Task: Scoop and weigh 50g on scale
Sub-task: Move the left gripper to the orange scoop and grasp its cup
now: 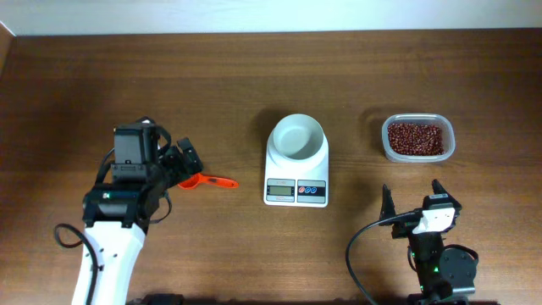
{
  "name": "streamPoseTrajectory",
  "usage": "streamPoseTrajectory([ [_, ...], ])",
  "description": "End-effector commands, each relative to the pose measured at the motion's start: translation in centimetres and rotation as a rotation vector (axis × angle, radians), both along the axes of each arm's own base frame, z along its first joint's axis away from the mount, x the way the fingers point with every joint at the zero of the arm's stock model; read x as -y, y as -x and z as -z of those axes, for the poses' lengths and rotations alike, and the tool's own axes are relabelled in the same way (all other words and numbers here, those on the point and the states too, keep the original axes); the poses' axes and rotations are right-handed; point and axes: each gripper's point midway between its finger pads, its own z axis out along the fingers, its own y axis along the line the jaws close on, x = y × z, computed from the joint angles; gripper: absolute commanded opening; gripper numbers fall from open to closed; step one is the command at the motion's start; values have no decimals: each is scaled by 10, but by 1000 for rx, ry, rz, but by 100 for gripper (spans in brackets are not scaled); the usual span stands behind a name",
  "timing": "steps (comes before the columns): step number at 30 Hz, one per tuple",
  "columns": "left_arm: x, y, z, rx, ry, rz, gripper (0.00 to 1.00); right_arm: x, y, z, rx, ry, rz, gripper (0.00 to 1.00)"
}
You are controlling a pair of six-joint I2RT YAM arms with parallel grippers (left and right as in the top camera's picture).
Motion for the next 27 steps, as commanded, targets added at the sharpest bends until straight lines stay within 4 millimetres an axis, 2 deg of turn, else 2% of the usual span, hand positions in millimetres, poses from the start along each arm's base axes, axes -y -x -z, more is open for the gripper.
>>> streamPoseTrajectory([
  [1,-9,-7,12,-49,-29,-58,99,-4,1,2,-3,-7,-20,99],
  [4,-21,-15,35,-113,-77,-118,99,-4,1,2,-4,-7,-20,99],
  [10,-22,-30,58,-150,-90,-123,99,-4,1,2,-3,-7,-19,99],
  [12,-32,-30,62,-165,-139,-151,99,-4,1,2,-3,-7,-20,99],
  [14,-32,-27,69,-191,-125,-184,99,-4,1,2,-3,-7,-20,99],
  [16,-31,-18,86,-262,-83,-253,83,-4,1,2,-3,-7,-20,99],
  [18,-21,-16,105,-327,-39,-226,64,-4,1,2,-3,-7,-20,99],
  [22,-17,-19,146,-422,-30,-220,53,-4,1,2,-3,-7,-20,99],
  [25,-17,-27,154,-408,-20,-239,46,-4,1,2,-3,-7,-19,99],
  [27,-17,-24,155,-412,12,-315,39,-4,1,2,-3,-7,-20,99],
])
